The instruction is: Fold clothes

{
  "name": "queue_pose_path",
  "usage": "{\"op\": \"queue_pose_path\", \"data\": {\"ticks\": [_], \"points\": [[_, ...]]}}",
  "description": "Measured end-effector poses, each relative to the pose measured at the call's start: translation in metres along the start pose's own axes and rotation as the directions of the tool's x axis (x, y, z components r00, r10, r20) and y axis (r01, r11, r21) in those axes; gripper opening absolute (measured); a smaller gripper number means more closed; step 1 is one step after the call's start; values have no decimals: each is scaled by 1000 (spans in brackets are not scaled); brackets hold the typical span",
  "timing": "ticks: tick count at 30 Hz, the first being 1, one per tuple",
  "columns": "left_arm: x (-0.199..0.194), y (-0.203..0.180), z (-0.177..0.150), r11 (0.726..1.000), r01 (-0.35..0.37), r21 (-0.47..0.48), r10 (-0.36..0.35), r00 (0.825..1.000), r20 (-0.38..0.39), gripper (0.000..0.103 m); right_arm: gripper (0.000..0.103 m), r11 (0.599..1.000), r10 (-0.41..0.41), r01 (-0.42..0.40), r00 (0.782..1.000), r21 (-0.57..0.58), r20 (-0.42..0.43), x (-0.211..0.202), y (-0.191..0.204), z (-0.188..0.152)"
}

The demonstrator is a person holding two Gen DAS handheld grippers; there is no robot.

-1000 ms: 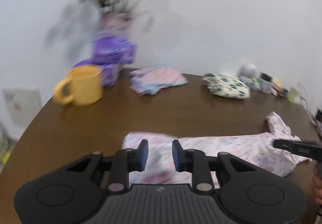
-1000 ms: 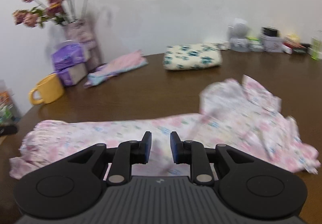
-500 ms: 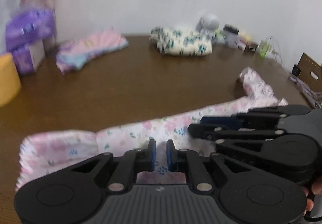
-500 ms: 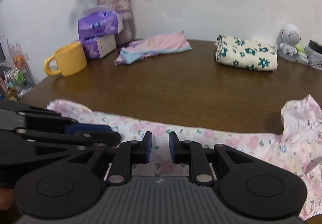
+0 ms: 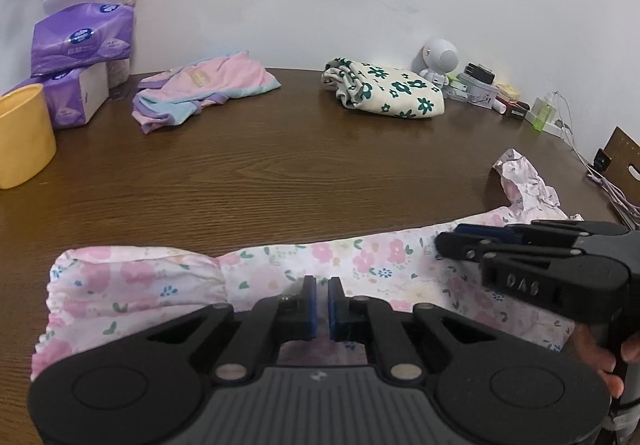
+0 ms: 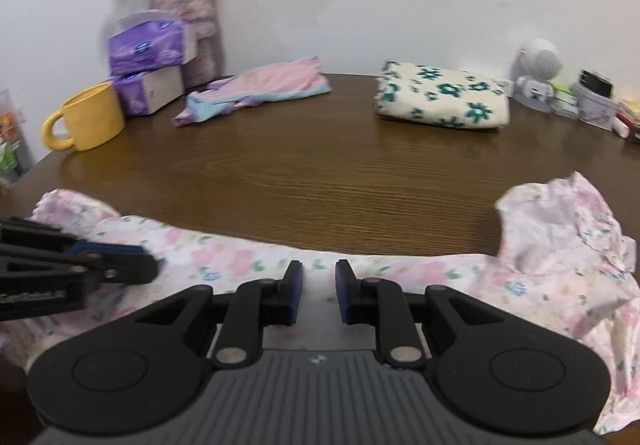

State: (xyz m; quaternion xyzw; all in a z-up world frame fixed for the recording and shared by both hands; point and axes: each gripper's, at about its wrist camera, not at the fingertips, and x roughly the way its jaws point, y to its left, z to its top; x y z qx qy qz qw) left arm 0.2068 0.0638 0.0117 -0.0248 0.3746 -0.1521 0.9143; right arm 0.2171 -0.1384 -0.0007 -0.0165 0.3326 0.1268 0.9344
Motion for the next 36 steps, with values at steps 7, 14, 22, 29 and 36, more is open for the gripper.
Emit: {"op": "queue_pose_path", "data": {"ticks": [7,14,22,29,36], "points": [[-1,0,-3,1000,-9,5,9,1000,15,4,16,999,-25,24,1000,36,13,-1,-17,-3],[-3,-11,-3,999,-38,24,38,999,22,6,15,995,6,-8,1000,95,24,-8,-29,-1],[7,-49,17,999,25,44,-28,997,69,7,15,999,17,-19,999,30,43,-4,-4,3],[35,-62,28,1000,9,-6,-9,999,49,5,14,994,27,-28,1000,107,13,10,-20,7],[45,-60,23,1000,1,-3,-1,1000,31,4,14,996,20,-21,1000,84,21,7,-22,2]]}}
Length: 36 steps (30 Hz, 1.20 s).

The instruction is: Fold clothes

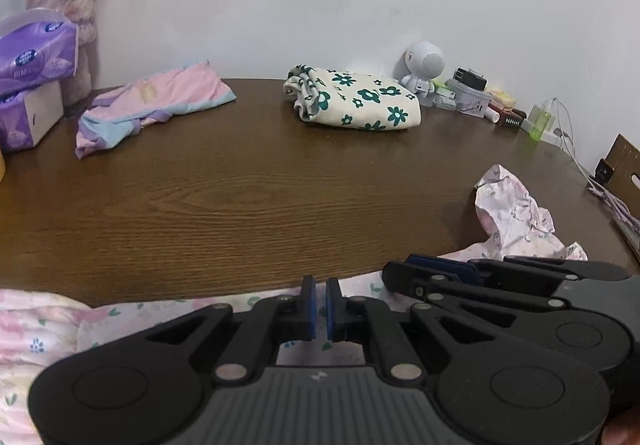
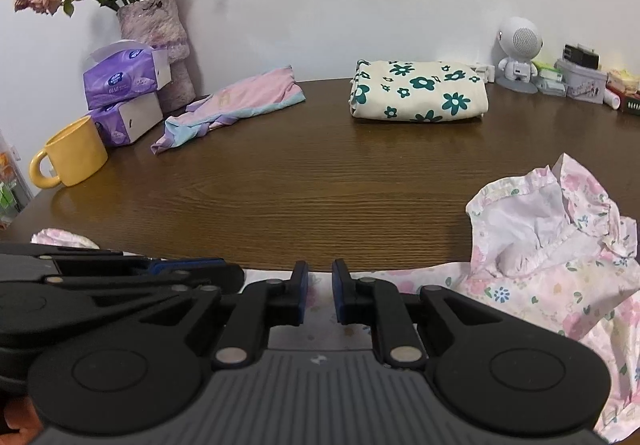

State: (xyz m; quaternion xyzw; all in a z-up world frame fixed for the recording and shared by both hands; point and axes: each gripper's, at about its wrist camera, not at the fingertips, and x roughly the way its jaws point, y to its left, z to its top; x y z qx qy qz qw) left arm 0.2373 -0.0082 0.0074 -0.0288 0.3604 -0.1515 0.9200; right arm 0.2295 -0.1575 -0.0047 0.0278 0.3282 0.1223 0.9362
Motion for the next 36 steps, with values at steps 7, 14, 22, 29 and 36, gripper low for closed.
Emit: {"op": "queue_pose_path", "data": {"ticks": [7,14,22,29,36], "points": [[-5,6,-5,998,-47,32,46,998,31,4,14,999,-30,31,999,-40,20,-2,1,-4],[-11,16,-9,997,-74,38,72,997,41,4,14,999,-38,39,999,-35,27,-3,-3,-4],[-17,39,-9,992,-124,5,123,991,47,4,13,998,-47,48,999,-30,28,-3,-9,-4],[-28,70,-12,985,-167,-40,168,985,46,3,13,997,-56,57,998,-46,27,-3,-6,-5],[-44,97,-18,986,-134,-99,139,989,51,0,13,997,-60,62,998,-53,27,-3,-5,-5]]}}
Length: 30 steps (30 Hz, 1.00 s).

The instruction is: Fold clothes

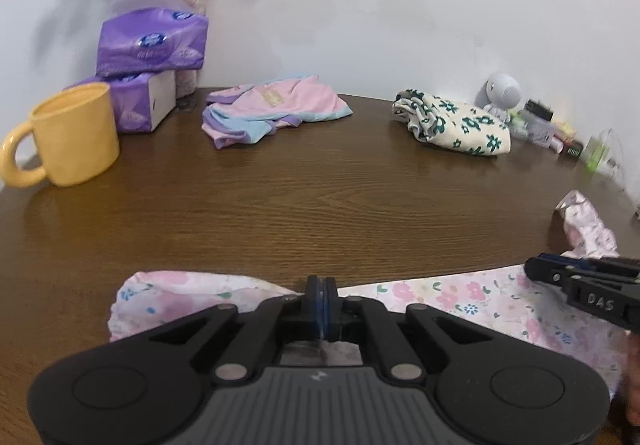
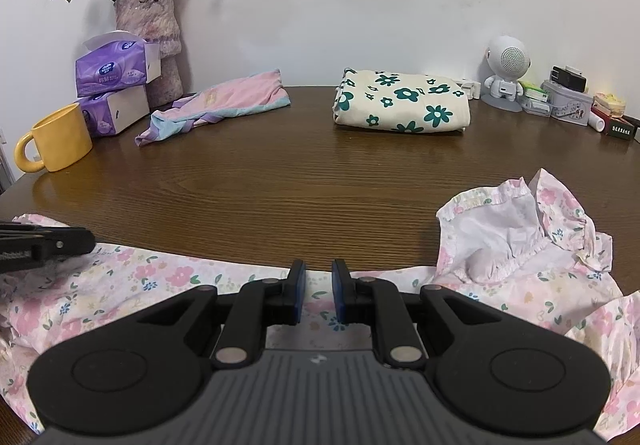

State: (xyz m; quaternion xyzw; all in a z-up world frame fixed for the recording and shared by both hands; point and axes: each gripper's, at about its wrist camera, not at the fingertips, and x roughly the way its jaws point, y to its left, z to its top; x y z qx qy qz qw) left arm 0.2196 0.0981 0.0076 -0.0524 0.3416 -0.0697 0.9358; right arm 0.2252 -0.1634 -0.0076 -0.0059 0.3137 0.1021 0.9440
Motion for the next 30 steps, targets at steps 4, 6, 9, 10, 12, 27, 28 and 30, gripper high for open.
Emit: {"op": "queue_pose_path", "data": {"ticks": [4,6,9,10,12,27,28,30], "points": [[-3,11,-1,998,-54,-16,54,998,12,1,13,1000,-1,1,1000,-1,0,0,0,0],[-4,19,-1,998,-48,-36,49,999,9,1,13,1000,-1,1,1000,-2,0,0,0,0],[-7,27,-1,996,-66,-53,67,998,10,1,13,1000,-1,1,1000,-2,0,0,0,0],[-8,30,-1,995,-79,-56,80,997,11,1,13,1000,-1,1,1000,-2,0,0,0,0],[-10,35,-1,993,-101,-64,102,995,13,1,13,1000,-2,2,1000,-2,0,0,0,-1],[-16,49,-5,980,-177,-86,180,983,28,3,14,1000,-4,4,1000,-6,0,1,1,-1],[-17,49,-5,979,-182,-89,185,982,29,3,14,1000,-4,4,1000,-6,0,1,1,-1],[-17,49,-5,977,-191,-96,194,980,30,4,14,1000,-3,3,1000,-5,0,1,1,-1]]}}
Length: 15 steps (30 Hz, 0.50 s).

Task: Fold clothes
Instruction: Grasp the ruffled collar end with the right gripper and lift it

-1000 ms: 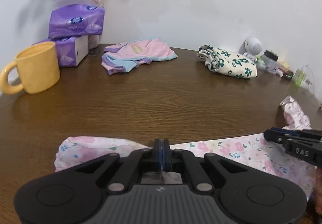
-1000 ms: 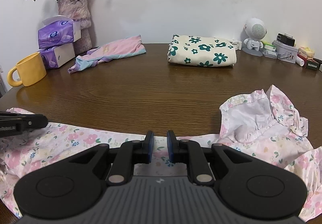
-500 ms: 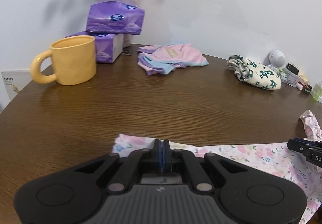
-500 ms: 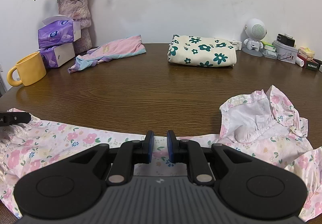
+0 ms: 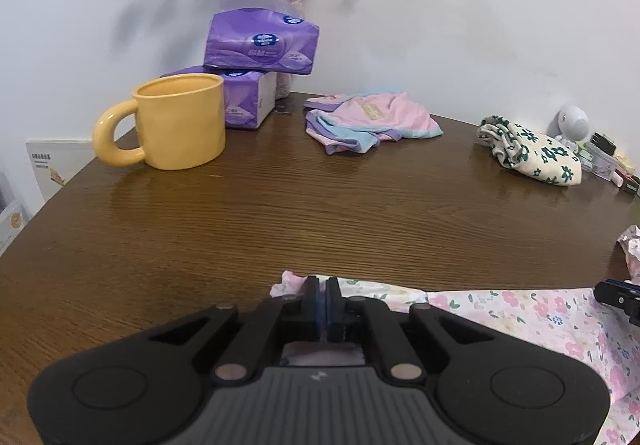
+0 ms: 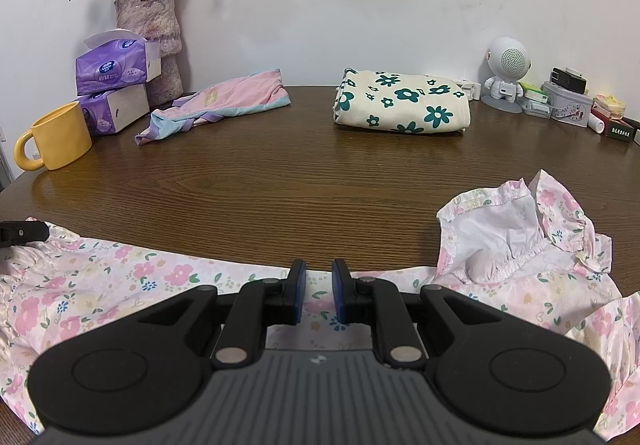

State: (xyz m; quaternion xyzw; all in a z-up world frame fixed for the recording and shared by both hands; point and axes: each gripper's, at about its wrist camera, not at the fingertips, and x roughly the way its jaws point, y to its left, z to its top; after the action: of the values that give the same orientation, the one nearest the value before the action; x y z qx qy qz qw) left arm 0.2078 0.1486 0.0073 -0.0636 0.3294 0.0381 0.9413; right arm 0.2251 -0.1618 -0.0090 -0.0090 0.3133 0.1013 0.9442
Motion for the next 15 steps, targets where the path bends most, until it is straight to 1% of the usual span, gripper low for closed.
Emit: {"op": "queue_pose_path", "data": {"ticks": [5,11,15], "points": [[-1,1,-1,1000,-18,-14,18,1000,1,4,14,1000,0,0,1000,0,0,0,0,0],[-5,10,0,997,-3,-71,2,1000,-8,4,14,1000,-1,1,1000,-2,0,0,0,0],[-12,14,2,995,-17,-98,19,1000,16,4,14,1000,-3,3,1000,-6,0,0,0,0]]}}
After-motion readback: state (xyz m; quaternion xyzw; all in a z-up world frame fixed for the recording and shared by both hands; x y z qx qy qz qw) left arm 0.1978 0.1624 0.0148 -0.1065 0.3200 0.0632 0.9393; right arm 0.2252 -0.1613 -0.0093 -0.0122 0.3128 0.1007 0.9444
